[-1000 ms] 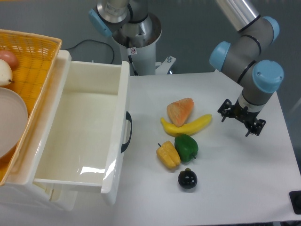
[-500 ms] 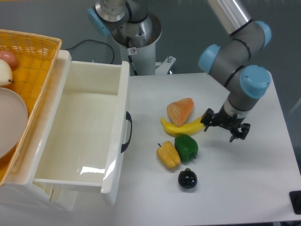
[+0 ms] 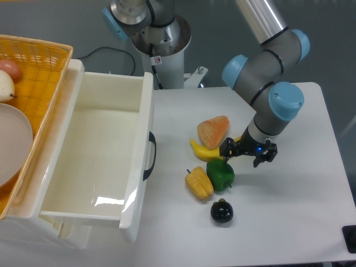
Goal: Pick up the green chilies
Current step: 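Move the open gripper toward the green bell pepper and lower it, then close the gripper around the green bell pepper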
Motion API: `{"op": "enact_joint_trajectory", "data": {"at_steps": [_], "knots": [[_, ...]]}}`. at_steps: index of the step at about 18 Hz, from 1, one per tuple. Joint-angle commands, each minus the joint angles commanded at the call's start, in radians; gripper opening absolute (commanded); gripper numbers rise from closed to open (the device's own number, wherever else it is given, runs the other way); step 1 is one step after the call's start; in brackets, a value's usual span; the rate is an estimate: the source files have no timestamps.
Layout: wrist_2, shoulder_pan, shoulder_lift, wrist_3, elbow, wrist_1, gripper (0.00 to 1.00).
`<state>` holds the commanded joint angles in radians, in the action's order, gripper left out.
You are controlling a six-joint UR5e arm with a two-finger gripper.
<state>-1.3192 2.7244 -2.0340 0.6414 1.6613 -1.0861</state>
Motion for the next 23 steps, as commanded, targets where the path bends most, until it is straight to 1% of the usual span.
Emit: {"op": "enact_joint_trajectory", "data": {"at_steps": [7, 20, 23], "knots": [[0.003, -0.023, -0.015, -0.055, -0.002, 0.005, 1.00], [0.009, -0.045, -0.038, -0.092, -0.012, 0.006, 1.00], [0.009, -0.045, -0.037, -0.094, -0.012, 0.008, 0.94]]}}
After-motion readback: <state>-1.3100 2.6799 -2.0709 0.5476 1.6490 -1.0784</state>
